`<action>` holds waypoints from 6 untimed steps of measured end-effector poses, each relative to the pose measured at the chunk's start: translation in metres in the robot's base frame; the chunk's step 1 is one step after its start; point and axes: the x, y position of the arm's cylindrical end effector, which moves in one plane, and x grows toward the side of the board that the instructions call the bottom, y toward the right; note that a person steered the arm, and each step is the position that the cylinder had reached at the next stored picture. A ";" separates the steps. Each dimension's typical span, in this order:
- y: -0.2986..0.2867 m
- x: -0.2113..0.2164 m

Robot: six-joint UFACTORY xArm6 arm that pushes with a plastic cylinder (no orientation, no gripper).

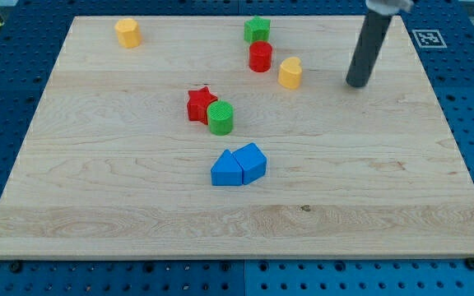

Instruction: Push the green star to the top of the red circle

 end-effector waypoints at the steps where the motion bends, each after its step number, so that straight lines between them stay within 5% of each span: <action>1: -0.035 0.061; 4: -0.259 0.091; 5: -0.288 0.077; 6: -0.235 0.067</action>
